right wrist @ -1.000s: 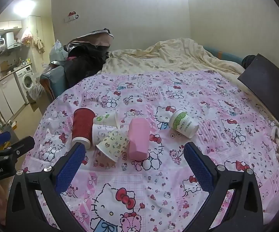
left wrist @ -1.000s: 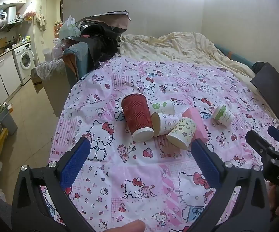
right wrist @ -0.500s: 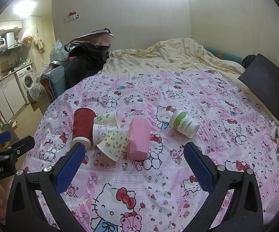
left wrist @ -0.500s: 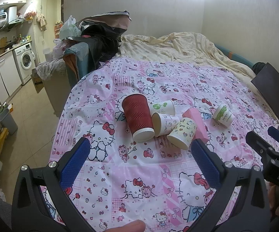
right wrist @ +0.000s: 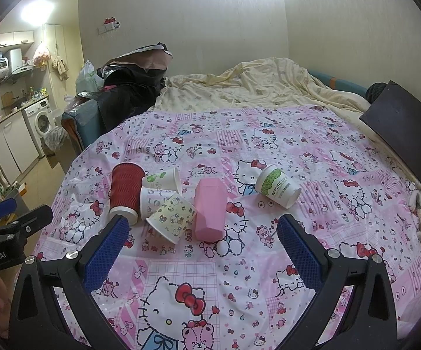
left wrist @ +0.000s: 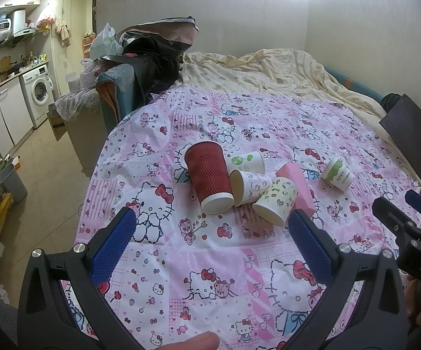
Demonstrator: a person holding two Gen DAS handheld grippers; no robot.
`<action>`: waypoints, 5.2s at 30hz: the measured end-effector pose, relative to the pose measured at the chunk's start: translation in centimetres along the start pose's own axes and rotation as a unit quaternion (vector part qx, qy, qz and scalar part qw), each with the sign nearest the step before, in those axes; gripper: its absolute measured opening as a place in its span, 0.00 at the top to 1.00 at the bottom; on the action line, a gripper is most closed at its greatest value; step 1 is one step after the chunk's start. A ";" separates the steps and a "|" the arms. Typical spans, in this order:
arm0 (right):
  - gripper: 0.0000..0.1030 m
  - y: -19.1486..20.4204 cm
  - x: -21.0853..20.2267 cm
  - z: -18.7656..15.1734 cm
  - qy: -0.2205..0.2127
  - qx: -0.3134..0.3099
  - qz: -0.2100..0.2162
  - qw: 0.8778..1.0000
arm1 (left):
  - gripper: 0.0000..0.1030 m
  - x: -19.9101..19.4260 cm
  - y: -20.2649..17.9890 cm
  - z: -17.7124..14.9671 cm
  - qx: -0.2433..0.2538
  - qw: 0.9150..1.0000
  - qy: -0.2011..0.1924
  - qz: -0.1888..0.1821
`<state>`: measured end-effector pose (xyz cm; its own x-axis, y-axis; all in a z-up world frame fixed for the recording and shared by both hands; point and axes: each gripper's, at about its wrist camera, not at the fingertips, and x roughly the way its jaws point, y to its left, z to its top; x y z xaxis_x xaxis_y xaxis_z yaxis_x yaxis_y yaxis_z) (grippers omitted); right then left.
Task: Flip cup upside down
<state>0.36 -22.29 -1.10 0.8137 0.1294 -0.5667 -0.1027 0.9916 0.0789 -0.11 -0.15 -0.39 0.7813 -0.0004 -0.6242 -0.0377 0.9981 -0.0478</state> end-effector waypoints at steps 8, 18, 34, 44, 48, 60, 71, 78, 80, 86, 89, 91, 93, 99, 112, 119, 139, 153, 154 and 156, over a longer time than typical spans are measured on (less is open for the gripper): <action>0.00 0.0 0.0 0.0 0.000 0.000 0.000 1.000 | 0.00 0.0 0.0 0.0 0.000 1.000 0.000 0.000; 0.00 0.0 0.0 0.0 0.001 0.001 0.001 1.000 | 0.00 0.0 0.0 0.0 0.000 1.000 0.000 0.001; 0.00 0.0 0.0 0.0 0.000 0.000 0.001 1.000 | 0.00 0.0 0.3 0.2 0.000 1.000 0.002 0.001; 0.00 0.0 0.1 0.1 0.001 0.000 0.001 1.000 | 0.00 0.0 0.5 0.1 0.000 1.000 0.001 0.001; 0.00 0.1 0.1 0.1 0.000 0.000 0.002 1.000 | 0.00 -0.2 0.8 0.1 0.000 1.000 0.001 0.003; 0.00 -1.0 1.0 0.8 0.005 0.007 -0.034 0.999 | 0.00 8.5 6.3 5.6 -0.071 0.988 0.135 0.025; 0.00 -3.3 1.5 1.1 0.017 0.038 -0.047 0.998 | 0.12 21.9 5.7 6.7 -0.125 0.951 0.281 0.009; 0.00 -5.5 2.9 1.3 0.043 0.071 -0.072 0.994 | 0.19 25.0 3.9 5.8 -0.135 0.940 0.312 -0.001; 0.00 -6.1 3.2 1.2 0.055 0.083 -0.076 0.992 | 0.21 25.6 3.7 5.4 -0.136 0.937 0.323 0.000; 0.00 -6.5 3.4 1.1 0.063 0.088 -0.081 0.991 | 0.39 26.1 3.7 5.0 -0.155 0.931 0.328 -0.024; 0.00 -6.5 3.4 1.1 0.063 0.088 -0.081 0.991 | 0.40 25.5 3.8 5.0 -0.145 0.932 0.330 -0.019; 0.00 -6.5 3.3 1.2 0.061 0.088 -0.080 0.991 | 0.40 24.9 4.0 5.1 -0.146 0.932 0.332 -0.020; 0.00 -6.5 3.1 1.3 0.057 0.088 -0.079 0.991 | 0.40 23.4 4.4 5.4 -0.147 0.934 0.325 -0.019; 0.00 -6.6 2.5 1.3 0.058 0.105 -0.053 0.991 | 0.40 18.1 5.1 5.4 -0.135 0.940 0.313 -0.011; 0.00 -6.9 0.7 0.3 0.056 0.124 -0.030 0.990 | 0.40 9.3 1.9 -1.2 -0.138 0.931 0.336 -0.045; 0.00 -8.2 -0.4 -0.4 0.057 0.126 -0.043 0.989 | 0.39 9.5 -2.3 -4.6 -0.121 0.926 0.354 -0.047; 0.00 -9.9 -1.5 -0.9 0.052 0.133 -0.041 0.989 | 0.25 11.6 -4.4 -6.1 -0.123 0.915 0.377 -0.073; 0.00 -8.8 -0.9 -0.9 0.063 0.127 -0.031 0.989 | 0.23 4.4 2.4 -3.0 -0.076 0.964 0.251 -0.043; 0.00 -8.5 -0.7 -0.9 0.067 0.123 -0.030 0.990 | 0.23 4.3 2.8 -3.0 -0.071 0.967 0.240 -0.036; 0.00 -8.0 -0.4 -1.1 0.072 0.115 -0.028 0.990 | 0.23 4.1 3.6 -3.3 -0.060 0.974 0.219 -0.022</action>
<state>0.25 -30.23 -2.42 0.7226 0.0893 -0.6855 0.0872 0.9719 0.2185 0.89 3.23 -5.71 0.4440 -0.0946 -0.8910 -0.1043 0.9822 -0.1563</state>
